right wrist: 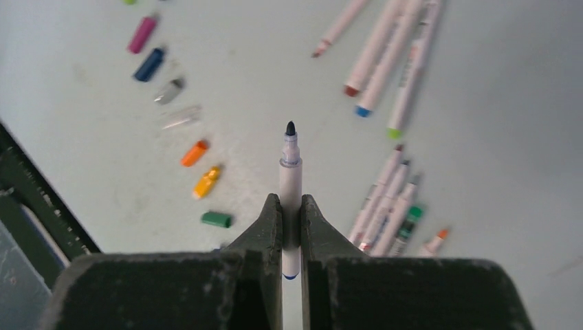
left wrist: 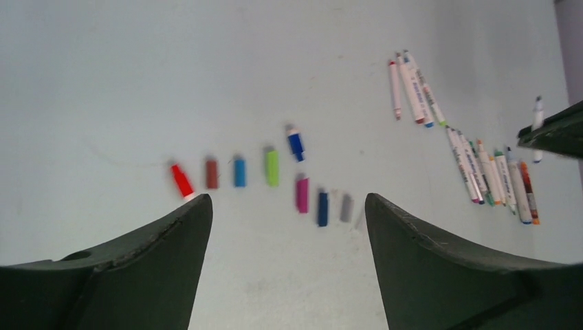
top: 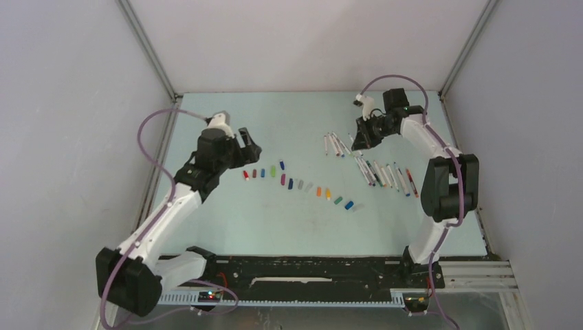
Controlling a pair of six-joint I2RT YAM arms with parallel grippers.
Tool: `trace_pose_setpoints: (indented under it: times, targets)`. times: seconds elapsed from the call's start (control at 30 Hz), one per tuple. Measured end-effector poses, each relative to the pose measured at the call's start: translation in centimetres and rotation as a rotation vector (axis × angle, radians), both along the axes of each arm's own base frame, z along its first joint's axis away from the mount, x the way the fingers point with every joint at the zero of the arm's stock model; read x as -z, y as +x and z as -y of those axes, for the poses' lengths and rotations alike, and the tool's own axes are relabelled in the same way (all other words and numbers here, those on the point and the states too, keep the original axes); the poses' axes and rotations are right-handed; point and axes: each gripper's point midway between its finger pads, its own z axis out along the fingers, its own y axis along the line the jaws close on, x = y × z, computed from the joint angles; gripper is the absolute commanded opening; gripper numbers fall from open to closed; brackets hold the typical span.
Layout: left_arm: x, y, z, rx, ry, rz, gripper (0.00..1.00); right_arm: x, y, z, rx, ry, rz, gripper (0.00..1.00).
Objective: Open the pen caps
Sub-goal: Place the pen at the center of the board.
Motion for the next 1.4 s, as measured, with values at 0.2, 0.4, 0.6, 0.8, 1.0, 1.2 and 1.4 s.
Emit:
trace_pose_setpoints:
  times: [0.2,0.4,0.6,0.8,1.0,1.2,1.4]
  targets:
    - [3.7,-3.5,-4.7,-0.102,-0.059,-0.035,0.89,1.3,4.3,2.3,0.065,-0.104,-0.004,0.08]
    - [4.6,-5.8,-5.6,-0.12,-0.111,-0.031,0.89,2.5,8.3,2.9,0.094,-0.176,-0.002,0.1]
    - [2.8,-6.7,-5.9,-0.126,-0.146,0.034,0.89,5.2,10.8,3.0,0.104,-0.233,-0.028,0.14]
    - [2.2,-7.2,-6.0,-0.128,-0.154,0.055,0.89,7.7,10.4,2.7,0.094,-0.294,-0.08,0.16]
    - [2.3,-7.3,-6.0,-0.126,-0.155,0.046,0.9,9.9,10.5,2.4,0.087,-0.353,-0.103,0.21]
    - [3.1,-7.6,-6.0,-0.128,-0.159,0.024,0.89,11.6,10.4,2.4,0.089,-0.413,-0.123,0.24]
    - [2.6,-8.0,-5.8,-0.118,-0.169,0.042,0.9,11.3,10.8,2.5,0.099,-0.443,-0.106,0.25]
